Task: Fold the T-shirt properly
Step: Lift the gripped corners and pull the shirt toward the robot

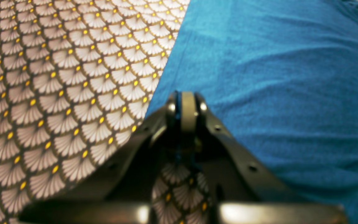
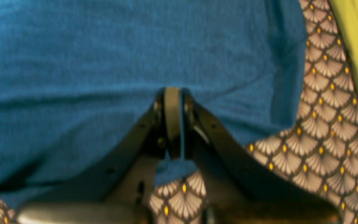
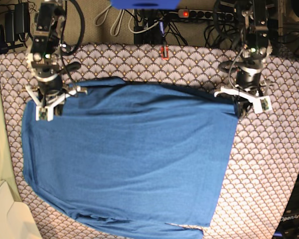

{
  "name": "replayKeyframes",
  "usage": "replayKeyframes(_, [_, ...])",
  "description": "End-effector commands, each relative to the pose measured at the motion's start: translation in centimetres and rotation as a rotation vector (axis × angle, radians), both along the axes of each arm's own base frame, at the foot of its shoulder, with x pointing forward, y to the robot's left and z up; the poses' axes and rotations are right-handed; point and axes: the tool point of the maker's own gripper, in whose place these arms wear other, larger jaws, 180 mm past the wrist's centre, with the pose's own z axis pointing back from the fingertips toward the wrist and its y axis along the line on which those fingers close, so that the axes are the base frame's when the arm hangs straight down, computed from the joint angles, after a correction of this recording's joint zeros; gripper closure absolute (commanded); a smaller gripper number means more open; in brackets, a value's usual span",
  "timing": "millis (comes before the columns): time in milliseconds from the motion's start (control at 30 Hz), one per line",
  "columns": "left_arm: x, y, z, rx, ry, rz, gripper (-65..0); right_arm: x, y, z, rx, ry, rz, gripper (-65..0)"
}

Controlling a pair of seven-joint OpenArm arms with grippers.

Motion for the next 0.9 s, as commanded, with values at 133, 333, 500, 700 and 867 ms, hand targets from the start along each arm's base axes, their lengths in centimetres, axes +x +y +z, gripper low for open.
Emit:
replayKeyframes(133, [1.0,0.3,1.9,0.014,-0.066,0.003,-0.8,1.6,-0.6,1.3,-0.016,-0.056,-0.001,0.0])
replayKeyframes(333, [1.2,0.3,2.0,0.014,-0.071,0.003,-0.8,0.7,0.1,0.3,-0.038,-0.017,0.046,0.0])
replayKeyframes(500, [1.1,0.3,1.9,0.014,-0.068,0.003,-0.8,0.3,1.5,-0.4,-0.055,0.017,0.118,-3.9])
replayKeyframes(700, [1.1,0.3,1.8,0.014,-0.066,0.003,-0.8,0.7,1.2,-1.8,-0.048,0.103,0.106,-21.5])
replayKeyframes(867, [1.0,0.2,1.8,0.011,-0.065,0.001,-0.8,0.2,1.5,-3.2,-0.051,0.167,0.124,-22.2])
